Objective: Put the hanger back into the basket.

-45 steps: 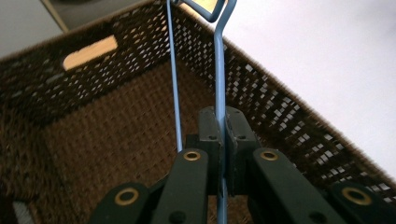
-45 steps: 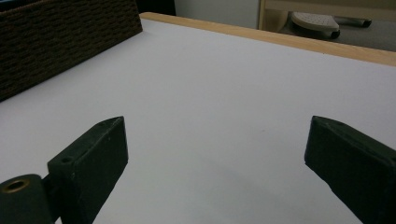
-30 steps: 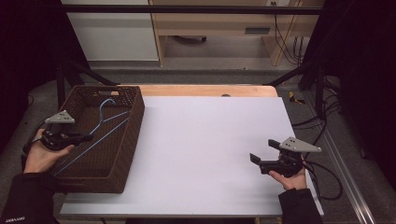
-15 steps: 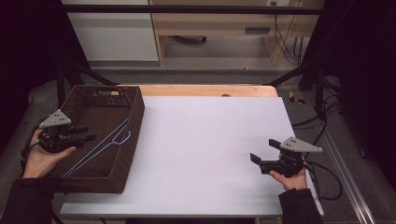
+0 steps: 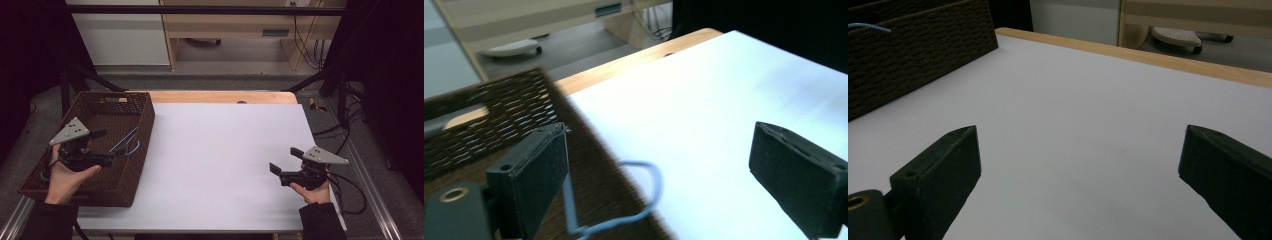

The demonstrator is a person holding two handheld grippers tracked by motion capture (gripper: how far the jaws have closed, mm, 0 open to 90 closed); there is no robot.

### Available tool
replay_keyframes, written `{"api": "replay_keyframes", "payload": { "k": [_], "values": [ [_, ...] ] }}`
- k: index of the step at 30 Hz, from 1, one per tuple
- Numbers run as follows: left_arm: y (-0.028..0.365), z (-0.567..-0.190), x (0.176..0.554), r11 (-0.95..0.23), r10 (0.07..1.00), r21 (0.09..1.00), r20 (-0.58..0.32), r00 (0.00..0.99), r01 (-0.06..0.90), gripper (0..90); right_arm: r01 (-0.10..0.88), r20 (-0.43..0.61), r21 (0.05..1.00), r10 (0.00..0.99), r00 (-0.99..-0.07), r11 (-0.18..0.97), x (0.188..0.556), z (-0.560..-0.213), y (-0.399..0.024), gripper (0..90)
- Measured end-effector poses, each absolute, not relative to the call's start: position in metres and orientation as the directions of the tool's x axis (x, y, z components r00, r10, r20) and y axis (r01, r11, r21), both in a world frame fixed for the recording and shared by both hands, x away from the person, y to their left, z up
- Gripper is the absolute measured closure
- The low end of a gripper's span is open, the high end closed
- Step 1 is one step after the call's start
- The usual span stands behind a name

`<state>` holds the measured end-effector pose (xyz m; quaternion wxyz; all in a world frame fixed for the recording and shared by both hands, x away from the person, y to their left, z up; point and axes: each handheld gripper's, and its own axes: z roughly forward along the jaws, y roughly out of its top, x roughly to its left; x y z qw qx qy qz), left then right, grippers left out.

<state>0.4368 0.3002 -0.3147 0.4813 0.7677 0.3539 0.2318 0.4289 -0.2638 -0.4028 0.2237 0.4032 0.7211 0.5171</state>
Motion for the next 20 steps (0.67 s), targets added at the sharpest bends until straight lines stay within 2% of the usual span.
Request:
{"api": "replay_keyframes", "payload": {
  "k": [8,20],
  "values": [
    [0.256,-0.332,0.429,-0.28,0.724,0.914,-0.001,0.69,0.294,5.7,0.345,0.1,0.93,0.814,-0.573,0.128,0.427,-0.4,-0.265,3.0],
    [0.225,-0.36,0.423,-0.272,0.701,0.917,-0.019,0.713,0.292,5.8,0.337,0.103,0.934,0.814,-0.571,0.118,0.426,-0.399,-0.267,2.9]
  ]
}}
